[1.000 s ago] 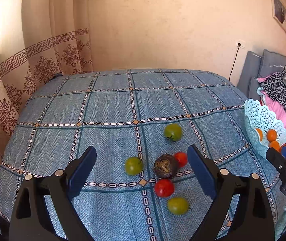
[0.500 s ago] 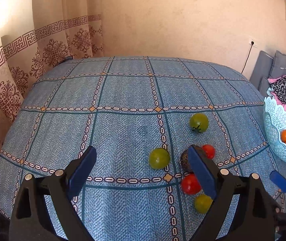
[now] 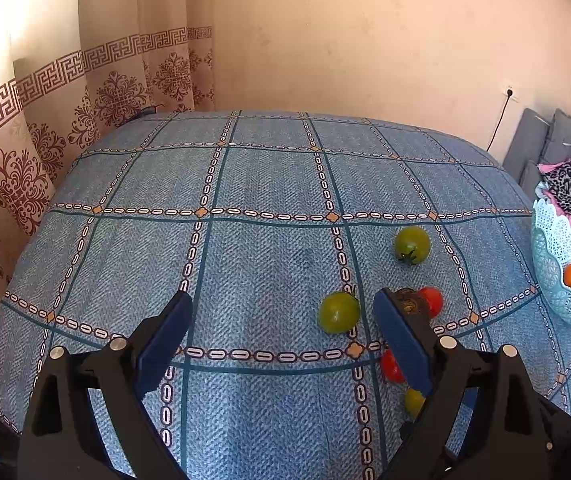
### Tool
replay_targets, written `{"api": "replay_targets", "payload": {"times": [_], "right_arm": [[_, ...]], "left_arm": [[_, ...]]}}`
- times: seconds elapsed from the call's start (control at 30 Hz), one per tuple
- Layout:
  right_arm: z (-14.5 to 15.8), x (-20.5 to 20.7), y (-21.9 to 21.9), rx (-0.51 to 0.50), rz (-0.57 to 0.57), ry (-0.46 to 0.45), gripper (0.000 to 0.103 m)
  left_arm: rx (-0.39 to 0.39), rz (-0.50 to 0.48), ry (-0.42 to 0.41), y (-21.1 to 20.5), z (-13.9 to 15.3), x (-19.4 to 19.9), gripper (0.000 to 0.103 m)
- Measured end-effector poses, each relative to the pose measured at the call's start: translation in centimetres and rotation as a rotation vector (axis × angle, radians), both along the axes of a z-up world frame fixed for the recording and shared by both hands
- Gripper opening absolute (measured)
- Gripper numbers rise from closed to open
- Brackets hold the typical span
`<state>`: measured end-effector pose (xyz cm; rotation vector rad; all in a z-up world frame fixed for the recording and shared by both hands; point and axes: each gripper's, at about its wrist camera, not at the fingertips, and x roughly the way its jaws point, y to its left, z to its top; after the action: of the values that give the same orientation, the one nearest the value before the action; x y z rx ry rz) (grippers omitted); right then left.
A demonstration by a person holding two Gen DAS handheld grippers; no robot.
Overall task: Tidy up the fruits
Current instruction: 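Move both open tools back toward the tomatoes on the bed, then grasp a green tomato with the right tool while the left tool grasps another green tomato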
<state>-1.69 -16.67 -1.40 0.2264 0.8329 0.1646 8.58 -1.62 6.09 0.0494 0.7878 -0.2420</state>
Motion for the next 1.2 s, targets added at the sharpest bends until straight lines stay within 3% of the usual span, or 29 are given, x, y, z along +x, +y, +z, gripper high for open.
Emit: {"api": "replay_targets", "payload": {"times": [0.13, 0.2, 0.73, 1.03, 1.2], "right_arm": [[0.0, 0.6, 0.4, 0.002, 0.008, 0.003, 0.035], [0.1, 0.5, 0.4, 0.013, 0.018, 0.003, 0.030], [0.4, -3.1, -3.7, 0.053, -0.064, -0.008, 0.030], [0.4, -3.4, -4.3, 0.070, -0.066, -0.017, 0.030], [0.2, -2.9, -3.7, 0.063, -0.056, -0.010, 0.030]], "left_arm": [[-0.002, 0.004, 0.008, -0.1, -0.2, 0.1, 0.091], [0.001, -0.003, 0.010, -0.3, -0.4, 0.0, 0.091], [0.028, -0.177, 0.049, -5.2, -2.1, -0.9, 0.091], [0.031, -0.114, 0.058, -4.0, -2.6, -0.2, 0.090], [-0.011, -0.086, 0.080, -2.7, -2.7, 0.8, 0.075]]}}
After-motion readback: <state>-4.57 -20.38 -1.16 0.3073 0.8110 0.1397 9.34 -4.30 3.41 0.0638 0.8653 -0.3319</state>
